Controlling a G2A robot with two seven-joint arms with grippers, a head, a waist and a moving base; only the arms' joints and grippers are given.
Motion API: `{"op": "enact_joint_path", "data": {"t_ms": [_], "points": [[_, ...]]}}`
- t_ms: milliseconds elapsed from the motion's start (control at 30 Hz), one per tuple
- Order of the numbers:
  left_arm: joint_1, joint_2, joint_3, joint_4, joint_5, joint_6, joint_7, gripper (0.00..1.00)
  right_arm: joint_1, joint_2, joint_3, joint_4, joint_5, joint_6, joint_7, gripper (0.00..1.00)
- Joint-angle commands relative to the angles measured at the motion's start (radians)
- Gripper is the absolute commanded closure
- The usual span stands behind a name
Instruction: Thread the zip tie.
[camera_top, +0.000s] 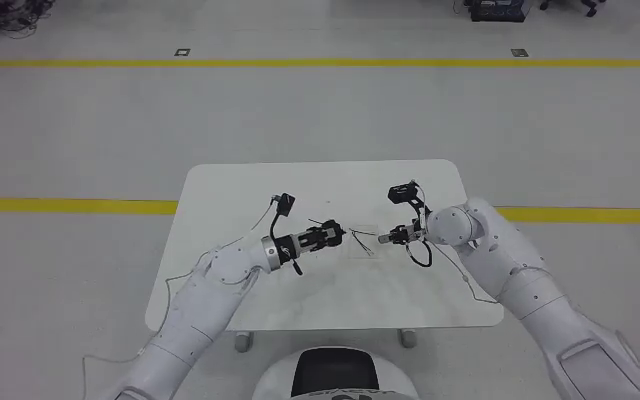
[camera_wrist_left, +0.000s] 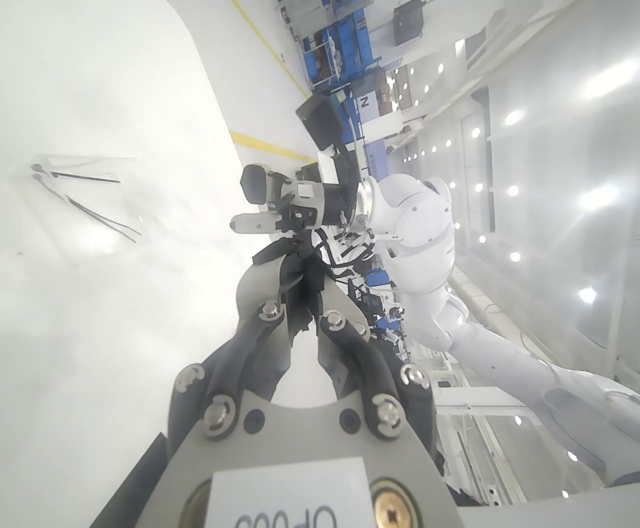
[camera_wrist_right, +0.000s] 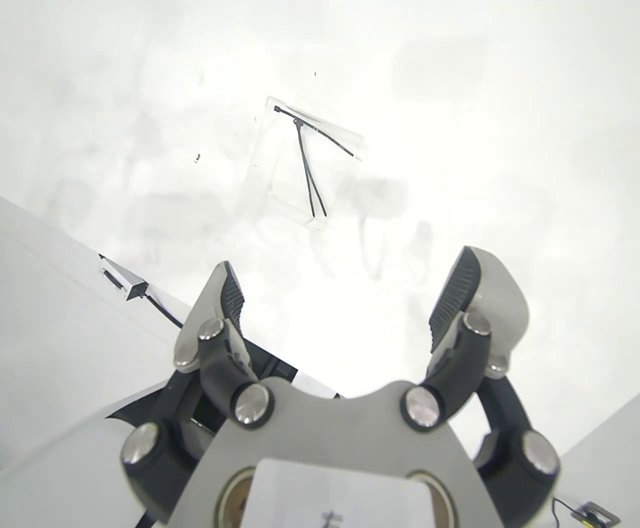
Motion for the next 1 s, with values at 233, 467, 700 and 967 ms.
{"op": "enact_joint_path", "data": {"t_ms": [233,467,700,967], "points": [[0.019,0.011,-0.025,-0.023,-0.01,0.0,-0.013,1.0,0.055,-0.025,-0.093,0.002,-0.15,-0.065,-0.004,0.0],[0.019,0.011,-0.025,-0.023,-0.01,0.0,-0.013,1.0,0.167,-0.099,-0.219,0.124,-0.166,-0.096,-0.003,0.0],[0.019,0.011,-0.025,-0.023,-0.01,0.0,-0.013,1.0,0.209,-0.148,-0.285,0.225,-0.159,-0.13,-0.037,0.0],[0.019,0.011,-0.025,-0.023,-0.01,0.0,-0.013,1.0,0.193,-0.147,-0.285,0.218,-0.186,-0.16,-0.089,0.0]]}}
